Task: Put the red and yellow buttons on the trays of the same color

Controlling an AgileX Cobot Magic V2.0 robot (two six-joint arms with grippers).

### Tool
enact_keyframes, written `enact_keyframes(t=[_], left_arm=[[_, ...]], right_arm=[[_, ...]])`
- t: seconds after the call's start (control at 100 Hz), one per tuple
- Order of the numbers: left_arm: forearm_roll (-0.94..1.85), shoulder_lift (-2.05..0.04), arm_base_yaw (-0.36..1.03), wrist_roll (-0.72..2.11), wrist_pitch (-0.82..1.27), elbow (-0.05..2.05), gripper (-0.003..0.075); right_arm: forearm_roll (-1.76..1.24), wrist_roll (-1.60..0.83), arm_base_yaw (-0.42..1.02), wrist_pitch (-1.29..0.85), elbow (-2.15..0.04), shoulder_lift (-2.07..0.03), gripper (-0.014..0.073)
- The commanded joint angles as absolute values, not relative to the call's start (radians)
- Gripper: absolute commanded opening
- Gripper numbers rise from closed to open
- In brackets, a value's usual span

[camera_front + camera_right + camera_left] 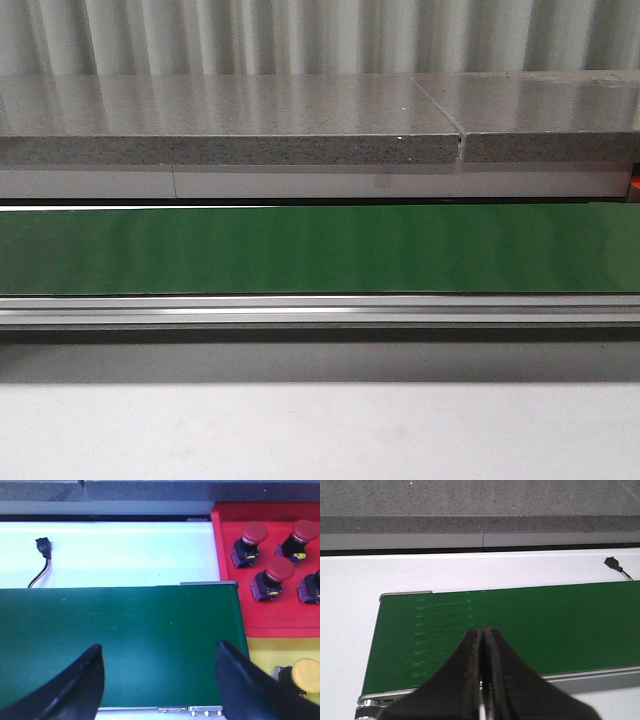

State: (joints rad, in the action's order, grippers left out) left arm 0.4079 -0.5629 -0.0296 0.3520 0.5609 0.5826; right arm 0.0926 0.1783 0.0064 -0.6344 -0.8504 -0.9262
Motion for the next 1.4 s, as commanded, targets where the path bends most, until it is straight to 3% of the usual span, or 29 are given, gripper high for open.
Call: enact_keyframes(t=[0.0,0.37,0.46,0.69,1.39], left_arm=[[0.434,-0.565,-0.022,0.351,0.491,0.611,-0.002],[0.434,-0.565,-0.022,0.351,0.491,0.611,-0.002],[0.434,-0.565,-0.022,0.351,0.491,0.611,-0.002],[0.434,-0.565,-0.022,0.351,0.491,0.611,-0.002],[0.434,-0.565,-0.022,0.351,0.491,0.611,-0.002]], right_arm=[[0.119,0.164,0.012,-0.575,-0.842,-0.852,0.0466],[0.118,0.164,0.012,-0.544,-0.623,-0.522,0.0444],[0.118,0.164,0.012,-0.544,-0.59,-0.463,0.0339],[0.117,0.164,0.012,-0.574,-0.571,-0.417,-0.0071],[0.116,0.164,0.012,-0.599,-0.571,-0.417,-0.0067]])
